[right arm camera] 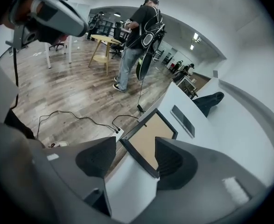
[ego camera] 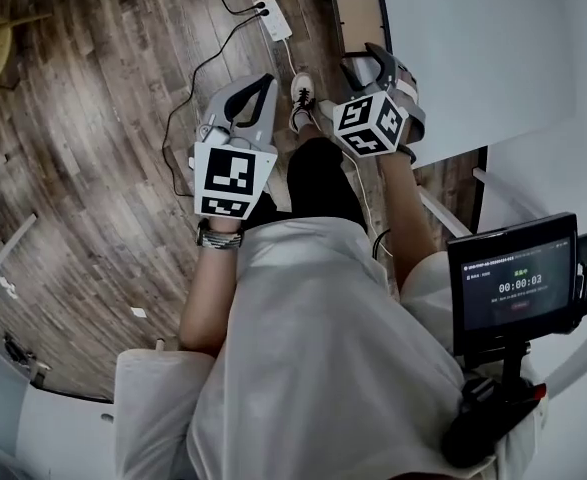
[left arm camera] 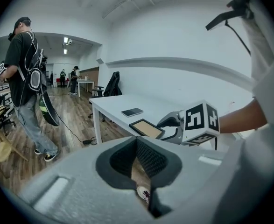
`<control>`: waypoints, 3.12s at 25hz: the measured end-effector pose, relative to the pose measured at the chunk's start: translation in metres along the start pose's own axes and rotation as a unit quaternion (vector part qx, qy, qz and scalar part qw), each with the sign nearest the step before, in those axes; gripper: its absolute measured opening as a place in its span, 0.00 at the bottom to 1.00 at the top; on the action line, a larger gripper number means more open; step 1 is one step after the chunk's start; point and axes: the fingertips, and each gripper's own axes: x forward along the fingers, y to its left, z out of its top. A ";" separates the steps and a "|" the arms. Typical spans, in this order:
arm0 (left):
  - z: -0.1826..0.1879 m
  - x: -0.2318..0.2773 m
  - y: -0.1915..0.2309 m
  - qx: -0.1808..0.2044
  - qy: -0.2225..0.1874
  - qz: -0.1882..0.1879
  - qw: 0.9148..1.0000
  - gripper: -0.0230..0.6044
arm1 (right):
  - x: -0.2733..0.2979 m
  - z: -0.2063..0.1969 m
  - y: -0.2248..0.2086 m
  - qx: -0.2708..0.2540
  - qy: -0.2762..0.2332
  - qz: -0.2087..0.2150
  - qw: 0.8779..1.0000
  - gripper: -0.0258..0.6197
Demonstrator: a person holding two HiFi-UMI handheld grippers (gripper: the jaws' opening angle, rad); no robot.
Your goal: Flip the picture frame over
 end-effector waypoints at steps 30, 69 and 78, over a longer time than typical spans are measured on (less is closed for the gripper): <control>-0.005 -0.006 -0.012 0.001 0.011 -0.018 1.000 0.04 | 0.017 0.000 -0.008 -0.070 0.005 -0.066 0.995 0.36; 0.026 0.047 -0.021 0.052 0.010 -0.111 0.992 0.04 | -0.025 -0.002 -0.071 0.598 -0.197 -0.003 0.777 0.17; 0.027 0.056 -0.031 0.058 0.013 -0.133 0.989 0.04 | -0.017 -0.026 -0.067 0.593 -0.153 0.022 0.791 0.21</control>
